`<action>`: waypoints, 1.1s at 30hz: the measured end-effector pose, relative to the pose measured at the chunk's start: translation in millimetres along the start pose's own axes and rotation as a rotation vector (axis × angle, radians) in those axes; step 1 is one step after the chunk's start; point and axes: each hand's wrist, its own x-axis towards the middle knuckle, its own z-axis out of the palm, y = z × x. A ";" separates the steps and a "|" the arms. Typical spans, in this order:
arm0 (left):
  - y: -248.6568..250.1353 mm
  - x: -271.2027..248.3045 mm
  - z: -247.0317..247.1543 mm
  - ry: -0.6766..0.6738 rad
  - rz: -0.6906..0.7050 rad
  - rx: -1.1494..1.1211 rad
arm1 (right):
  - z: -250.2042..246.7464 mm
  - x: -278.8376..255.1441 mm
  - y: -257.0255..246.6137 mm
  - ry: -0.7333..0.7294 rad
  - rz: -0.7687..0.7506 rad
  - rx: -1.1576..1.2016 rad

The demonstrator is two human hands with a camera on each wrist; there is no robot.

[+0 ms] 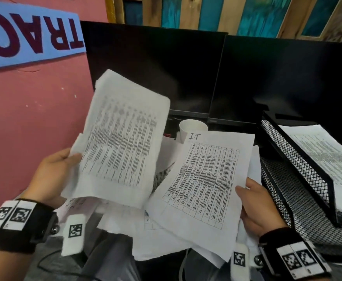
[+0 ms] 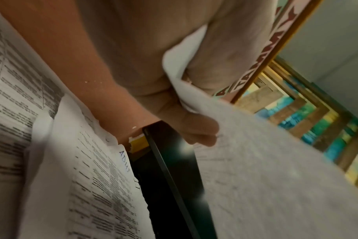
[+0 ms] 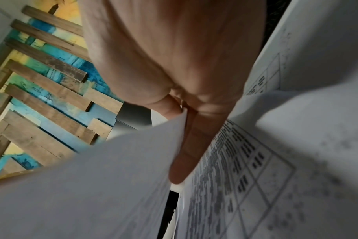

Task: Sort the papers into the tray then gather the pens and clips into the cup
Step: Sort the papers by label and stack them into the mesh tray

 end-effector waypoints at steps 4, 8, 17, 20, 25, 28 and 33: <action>-2.6 -3.5 22.8 -0.102 -0.008 0.056 | 11.1 -2.1 1.5 -0.053 0.014 0.120; -13.8 -17.9 65.2 -0.208 -0.042 0.166 | 22.1 -7.8 1.6 -0.097 0.049 0.244; -49.1 -23.1 104.6 -0.367 -0.018 0.169 | 28.8 -10.0 6.4 -0.180 0.026 0.279; -41.0 -32.6 104.2 -0.407 0.031 0.216 | 31.3 -6.2 12.7 -0.194 -0.084 0.050; -29.0 -37.0 92.1 -0.472 -0.034 0.079 | 33.5 -4.1 9.8 -0.145 -0.165 -0.113; -24.9 -34.2 84.0 -0.531 -0.102 0.009 | 39.0 -6.7 2.0 -0.248 -0.182 -0.135; -32.1 -25.9 82.6 -0.400 -0.050 0.198 | 39.8 -10.1 -14.9 -0.340 -0.172 -0.118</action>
